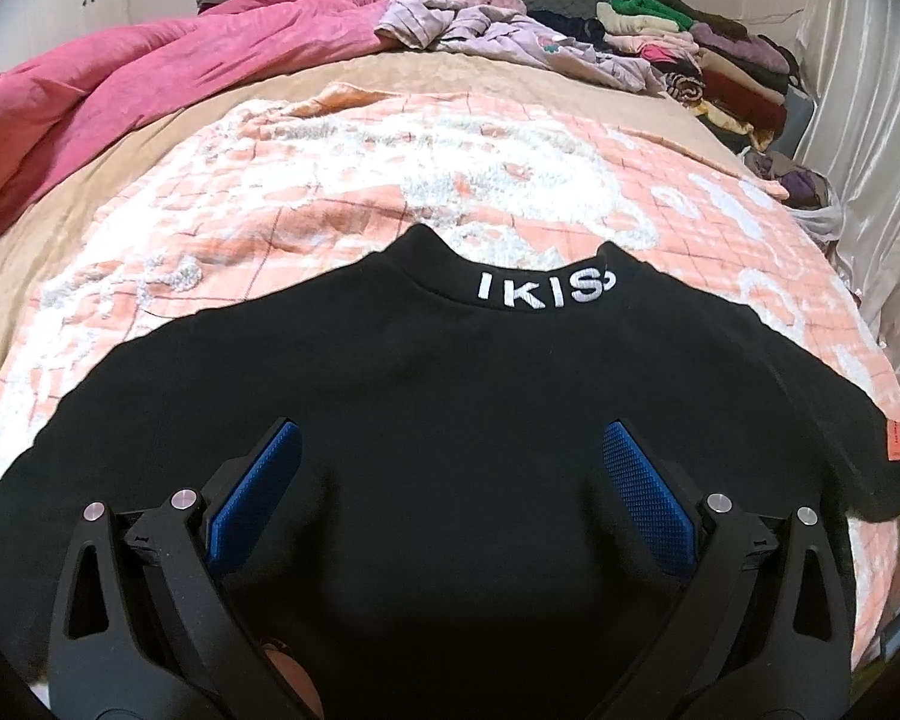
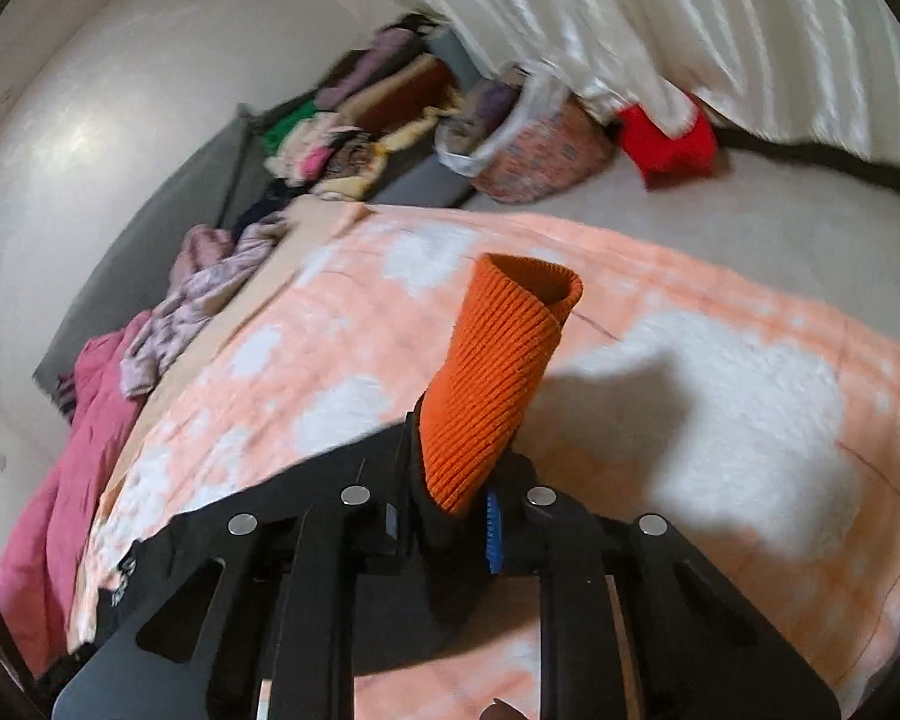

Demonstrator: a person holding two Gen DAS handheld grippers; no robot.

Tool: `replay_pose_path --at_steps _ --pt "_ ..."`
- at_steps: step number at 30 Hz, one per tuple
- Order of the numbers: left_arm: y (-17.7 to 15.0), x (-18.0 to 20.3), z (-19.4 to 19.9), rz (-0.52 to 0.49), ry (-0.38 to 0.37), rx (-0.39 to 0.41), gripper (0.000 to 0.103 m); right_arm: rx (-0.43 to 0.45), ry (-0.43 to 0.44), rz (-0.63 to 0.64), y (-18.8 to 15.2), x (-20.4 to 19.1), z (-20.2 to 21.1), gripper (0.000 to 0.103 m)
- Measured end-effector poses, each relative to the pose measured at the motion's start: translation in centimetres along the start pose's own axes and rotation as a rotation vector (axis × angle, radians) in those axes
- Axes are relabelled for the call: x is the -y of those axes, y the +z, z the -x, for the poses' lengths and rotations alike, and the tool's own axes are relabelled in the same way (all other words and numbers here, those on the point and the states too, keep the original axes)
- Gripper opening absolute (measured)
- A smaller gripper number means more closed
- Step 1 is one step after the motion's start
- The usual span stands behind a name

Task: Fold small clothes
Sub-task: 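Carry the sleeve across the shirt body with the right tool and release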

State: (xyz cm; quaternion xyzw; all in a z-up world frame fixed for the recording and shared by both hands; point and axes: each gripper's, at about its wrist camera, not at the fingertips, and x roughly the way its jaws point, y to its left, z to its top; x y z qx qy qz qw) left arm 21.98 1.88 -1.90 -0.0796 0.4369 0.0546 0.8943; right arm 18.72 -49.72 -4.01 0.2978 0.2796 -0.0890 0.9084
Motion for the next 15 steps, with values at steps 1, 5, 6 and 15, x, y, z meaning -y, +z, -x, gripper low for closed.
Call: replay_pose_path --at_steps 1,5,6,15 --pt "0.1 -0.2 0.2 0.003 -0.003 -0.002 0.094 0.005 0.013 0.013 0.1 -0.6 0.1 0.015" --pt "0.6 -1.1 0.8 0.024 -0.019 -0.001 0.094 0.004 0.103 0.092 0.3 -5.2 0.5 0.014" --pt "0.7 -1.4 0.9 0.031 -0.023 -0.001 0.094 0.004 0.129 0.110 0.3 -6.5 0.7 0.014" --pt "1.9 -4.7 2.7 0.055 -0.066 -0.013 0.094 -0.031 0.348 0.240 -2.0 -17.7 1.7 0.014"
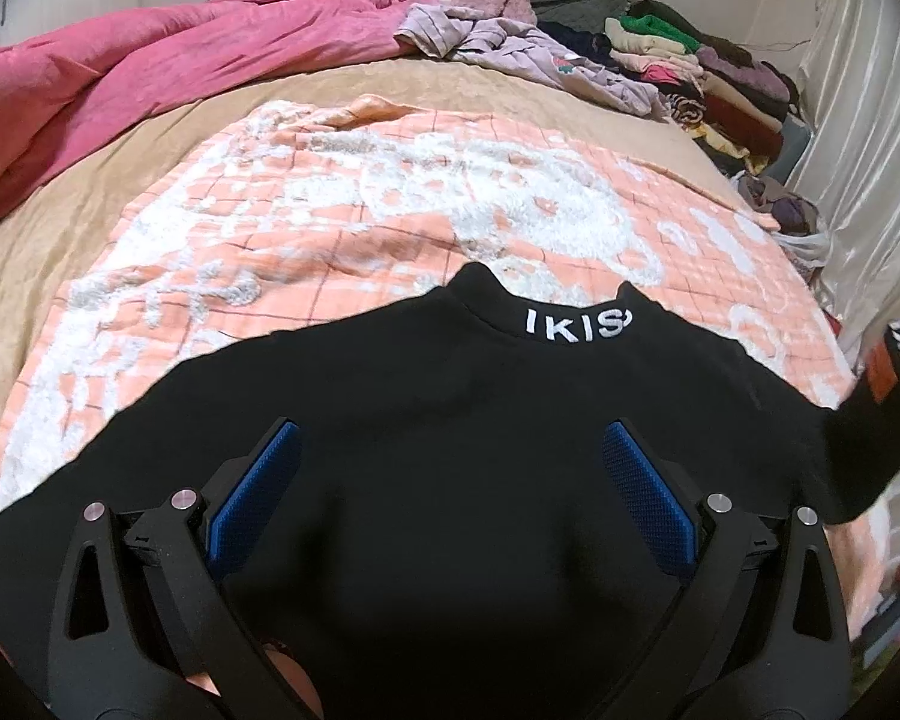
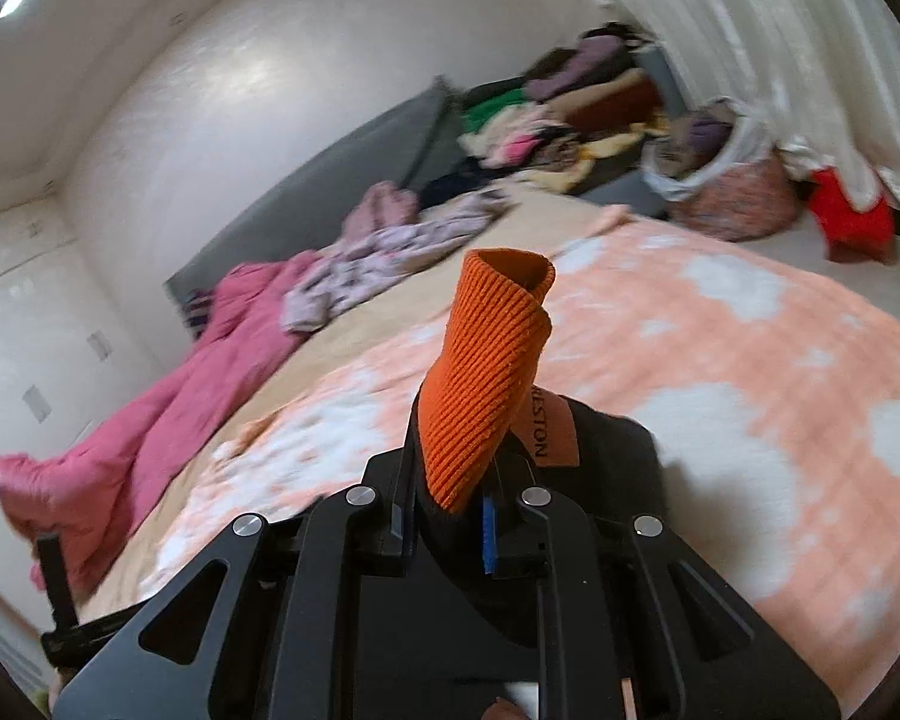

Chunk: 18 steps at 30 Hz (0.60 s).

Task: Fold small clothes
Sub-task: 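Carry the sleeve across the shirt body with the right tool and release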

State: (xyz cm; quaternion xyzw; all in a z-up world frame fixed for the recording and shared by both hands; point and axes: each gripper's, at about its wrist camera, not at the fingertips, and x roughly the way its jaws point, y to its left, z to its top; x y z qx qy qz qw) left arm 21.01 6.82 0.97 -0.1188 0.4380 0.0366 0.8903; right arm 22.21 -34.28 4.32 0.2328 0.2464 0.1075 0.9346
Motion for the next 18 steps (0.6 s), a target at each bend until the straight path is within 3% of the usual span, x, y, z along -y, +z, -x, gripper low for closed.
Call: replay_pose_path --at_steps 11,18 --pt "0.5 -4.9 2.0 0.083 -0.072 0.002 0.094 -0.145 0.157 0.199 -4.7 -13.0 -4.3 0.014" --pt "0.1 -7.1 2.8 0.112 -0.103 0.003 0.094 -0.228 0.181 0.251 -8.3 -17.1 -6.4 0.017"
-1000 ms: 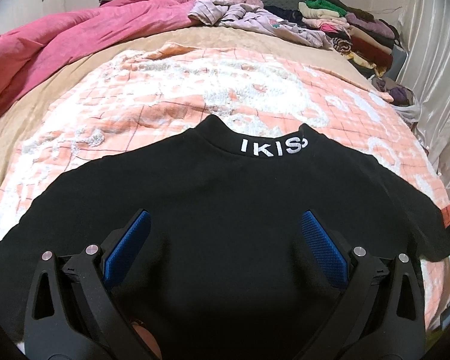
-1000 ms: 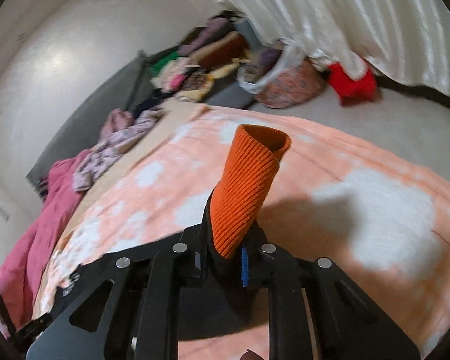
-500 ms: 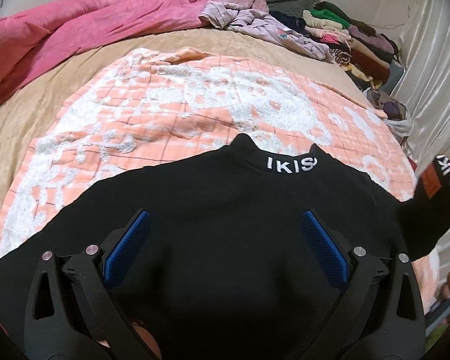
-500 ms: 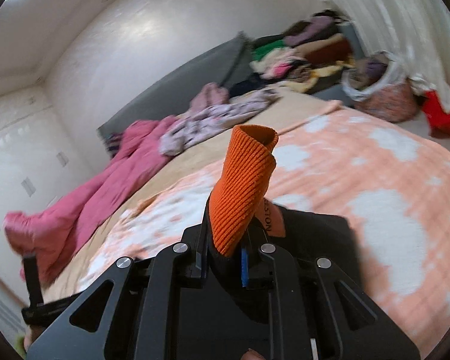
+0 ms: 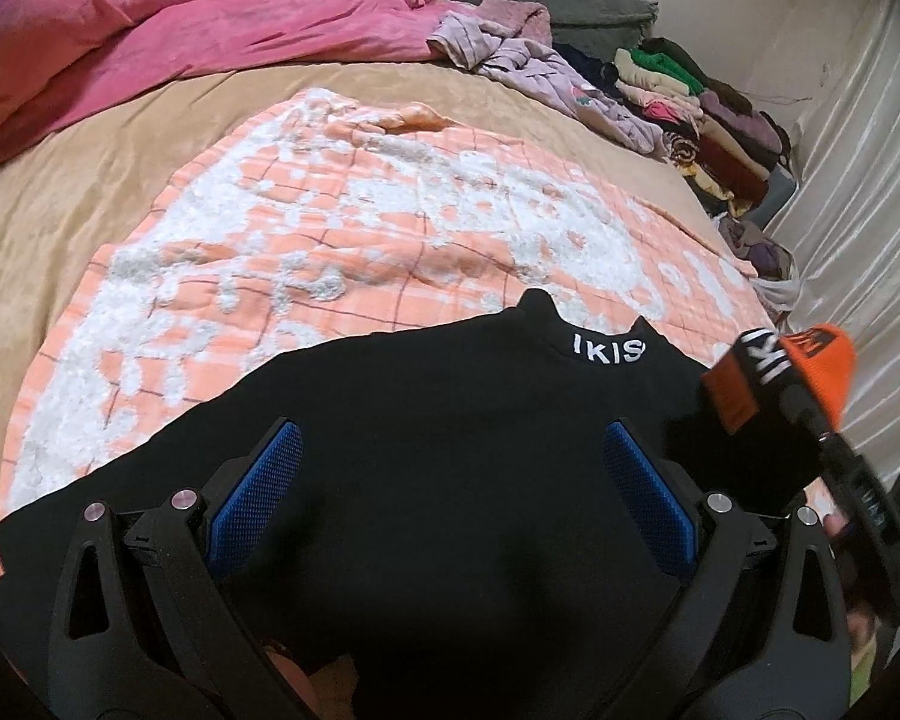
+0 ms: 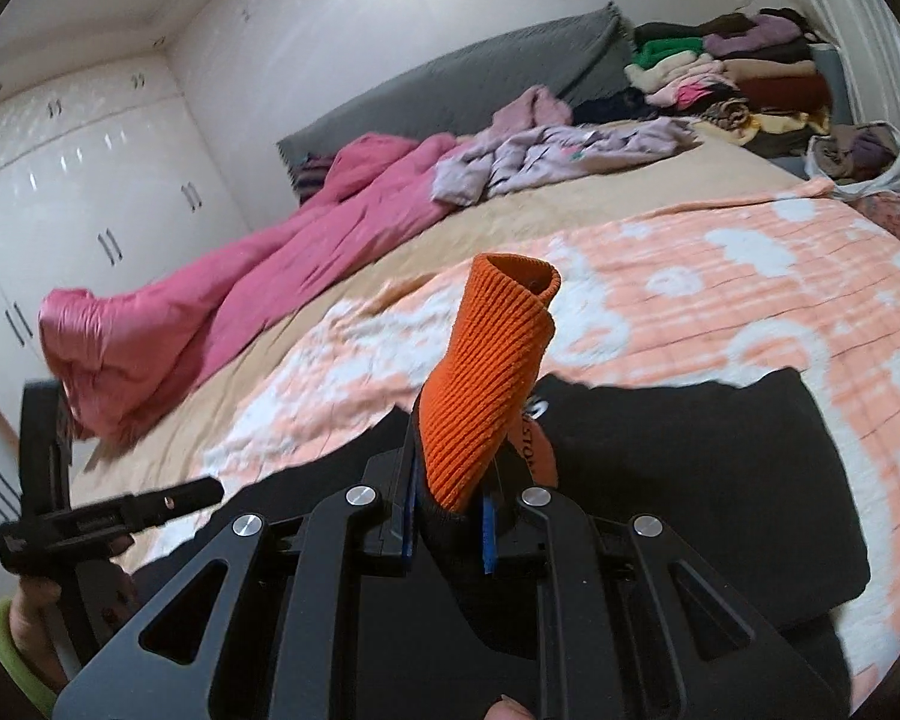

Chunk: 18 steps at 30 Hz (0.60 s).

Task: Fold small clothes
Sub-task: 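Carry the sleeve across the shirt body with the right tool and release, then grasp the folded orange cuff with the left tool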

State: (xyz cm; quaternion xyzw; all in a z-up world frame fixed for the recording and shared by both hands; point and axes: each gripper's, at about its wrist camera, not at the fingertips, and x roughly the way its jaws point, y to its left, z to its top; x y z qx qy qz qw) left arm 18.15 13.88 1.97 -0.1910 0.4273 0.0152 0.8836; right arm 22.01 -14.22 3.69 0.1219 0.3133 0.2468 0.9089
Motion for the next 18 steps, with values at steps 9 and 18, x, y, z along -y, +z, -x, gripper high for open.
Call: replay_pose_path --at_steps 9,18 --pt "-0.9 -2.1 -0.3 0.063 -0.037 -0.030 0.094 -0.091 0.075 0.036 -2.0 -3.4 -2.2 0.053" --pt "-2.6 -0.7 -2.3 0.047 -0.112 -0.126 0.060 -0.092 -0.015 0.007 -1.8 -0.4 -0.3 0.058"
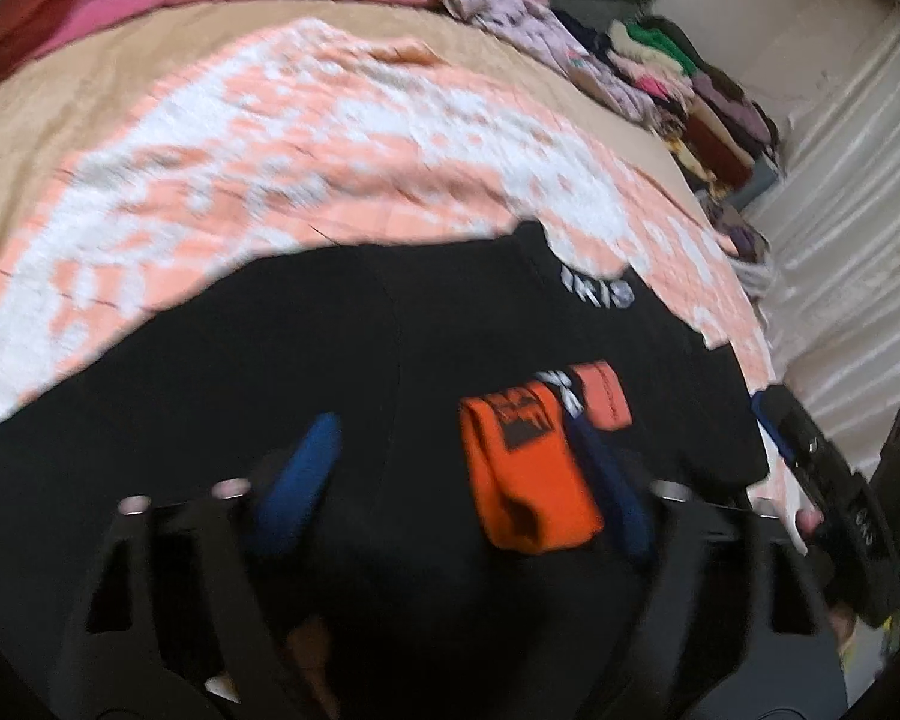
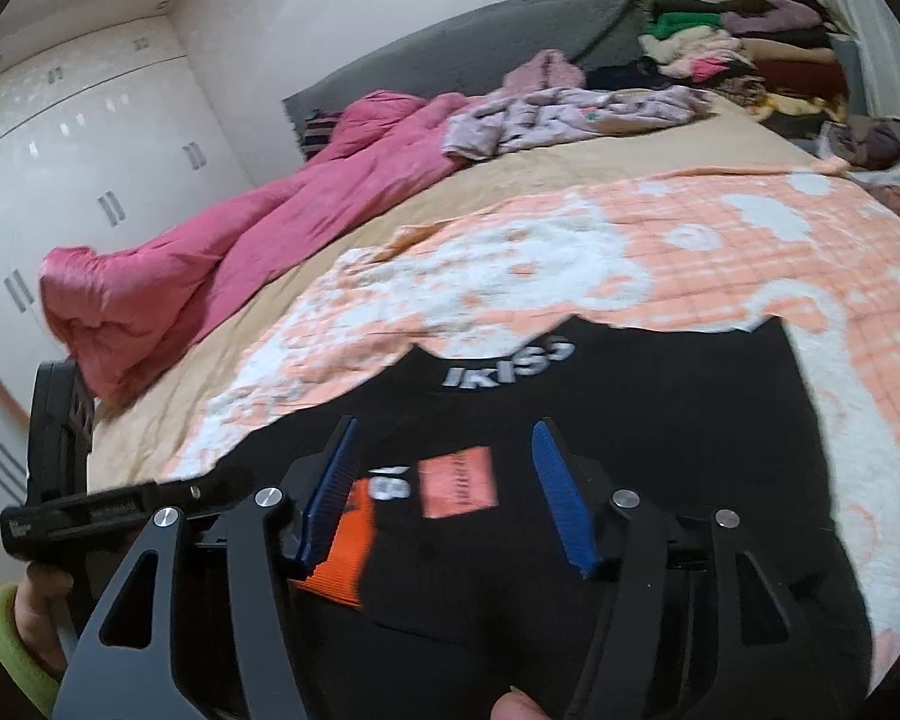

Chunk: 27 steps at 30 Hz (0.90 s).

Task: Fold small clothes
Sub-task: 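Grasp the folded orange cuff with the left tool, then straighten the cuff along the shirt body with the left tool, then release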

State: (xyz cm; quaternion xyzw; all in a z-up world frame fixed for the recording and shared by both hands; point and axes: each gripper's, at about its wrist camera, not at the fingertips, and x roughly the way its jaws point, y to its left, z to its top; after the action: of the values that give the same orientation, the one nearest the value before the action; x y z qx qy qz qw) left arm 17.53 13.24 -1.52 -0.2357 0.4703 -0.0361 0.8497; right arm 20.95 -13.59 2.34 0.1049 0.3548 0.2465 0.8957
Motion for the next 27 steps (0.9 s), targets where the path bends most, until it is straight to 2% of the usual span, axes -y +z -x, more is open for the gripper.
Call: replay_pose_path --at_steps 4,10,11,12,13,14,18,22,27 --pt "-0.8 1.4 -2.5 -0.008 -0.039 -0.069 0.059 0.018 -0.060 -0.040 -0.3 2.6 1.7 0.058" --pt "-1.1 2.9 -5.4 -0.007 0.015 -0.080 0.057 0.033 -0.120 -0.081 -0.6 5.8 3.6 0.058" --pt "-1.0 3.1 -5.6 -0.013 0.025 -0.074 0.049 0.038 -0.130 -0.092 -0.6 6.3 3.9 0.058" --pt "-1.0 3.6 -5.7 -0.029 0.037 -0.063 0.025 0.041 -0.136 -0.100 -0.6 6.8 4.2 0.058" --pt "-0.9 3.8 -5.7 -0.038 0.037 -0.057 0.010 0.045 -0.142 -0.106 -0.6 7.1 4.4 0.058" --pt "-0.9 4.0 -5.6 -0.044 0.025 -0.051 0.008 0.050 -0.153 -0.111 -0.6 7.4 4.6 0.058" --pt "-0.6 4.1 -3.8 -0.057 -0.017 -0.003 0.005 0.057 -0.181 -0.123 -0.8 8.6 5.3 0.058" --pt "-0.1 4.6 -0.7 -0.107 0.032 0.094 0.005 0.048 -0.192 -0.130 -1.1 9.1 5.3 0.058" --pt "0.2 4.2 1.0 -0.132 0.092 0.130 0.005 0.018 -0.191 -0.133 -1.6 9.0 4.4 0.058"
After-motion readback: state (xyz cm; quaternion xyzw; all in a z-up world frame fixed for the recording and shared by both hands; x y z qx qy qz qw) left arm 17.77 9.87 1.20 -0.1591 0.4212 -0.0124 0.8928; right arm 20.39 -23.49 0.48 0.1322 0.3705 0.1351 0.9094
